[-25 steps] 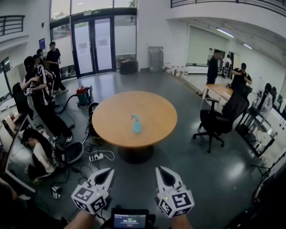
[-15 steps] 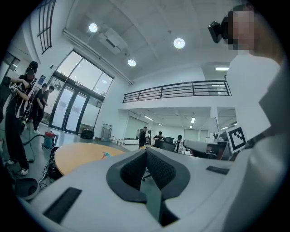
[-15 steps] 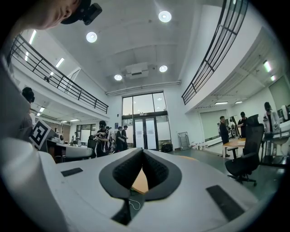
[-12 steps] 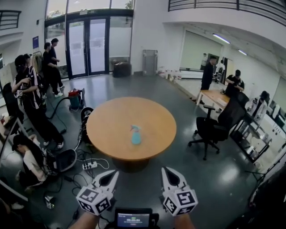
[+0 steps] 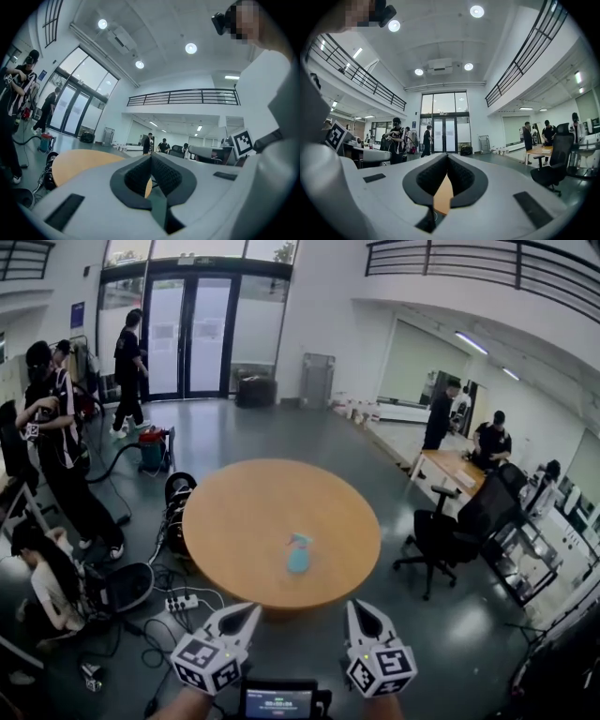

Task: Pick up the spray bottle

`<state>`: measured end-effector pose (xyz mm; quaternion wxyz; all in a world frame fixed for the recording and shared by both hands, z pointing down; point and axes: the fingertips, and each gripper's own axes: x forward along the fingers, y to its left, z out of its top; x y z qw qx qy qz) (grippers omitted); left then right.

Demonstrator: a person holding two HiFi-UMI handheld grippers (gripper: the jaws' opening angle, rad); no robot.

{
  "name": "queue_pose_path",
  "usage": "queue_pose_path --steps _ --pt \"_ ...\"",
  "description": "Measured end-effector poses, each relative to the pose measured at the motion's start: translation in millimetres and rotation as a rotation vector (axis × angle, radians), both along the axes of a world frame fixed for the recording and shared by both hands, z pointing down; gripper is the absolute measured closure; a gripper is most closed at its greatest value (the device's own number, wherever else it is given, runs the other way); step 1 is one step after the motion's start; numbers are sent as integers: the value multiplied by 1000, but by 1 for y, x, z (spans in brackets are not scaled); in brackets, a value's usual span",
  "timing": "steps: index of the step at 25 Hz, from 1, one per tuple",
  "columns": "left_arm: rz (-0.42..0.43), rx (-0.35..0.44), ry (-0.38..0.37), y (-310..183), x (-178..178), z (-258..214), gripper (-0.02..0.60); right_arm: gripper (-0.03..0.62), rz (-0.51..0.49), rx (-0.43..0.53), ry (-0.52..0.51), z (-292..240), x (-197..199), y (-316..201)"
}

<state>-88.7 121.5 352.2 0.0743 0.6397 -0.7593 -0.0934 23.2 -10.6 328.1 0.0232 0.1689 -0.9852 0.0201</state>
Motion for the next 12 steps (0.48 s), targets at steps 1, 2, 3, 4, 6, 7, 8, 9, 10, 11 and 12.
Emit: queue_pose_path --steps 1,2,3,4,6,7,8,9,10,11,12 --pt "2 5 1 0 -8 0 589 585 5 0 2 0 -8 -1" --pt "5 11 -1 0 -15 0 589 585 8 4 -1 -1 -16 -3" --pt "8 16 -4 -1 -22 -1 589 585 8 11 -5 -3 -24 -4" --pt "12 20 -8 -2 -29 -1 589 585 5 18 -10 -5 -31 -5" --pt "29 30 -12 -6 -41 -4 589 583 -31 29 -15 -7 -45 -3" --pt "44 40 -14 -9 -45 -6 589 583 -57 37 -17 -8 -51 0" --pt "61 53 -14 -12 -46 -7 589 583 -73 48 -17 -9 -55 1" --pt "74 62 -14 -16 -48 -7 589 583 -75 57 -18 -10 -58 0" --pt "78 65 -14 -20 -50 -6 589 583 -69 63 -18 -11 -60 -3" --pt "77 61 -14 -23 -53 -4 589 583 -61 63 -20 -11 -63 -5" --pt "73 54 -13 -26 -56 -1 589 583 -55 62 -20 -11 -66 -8"
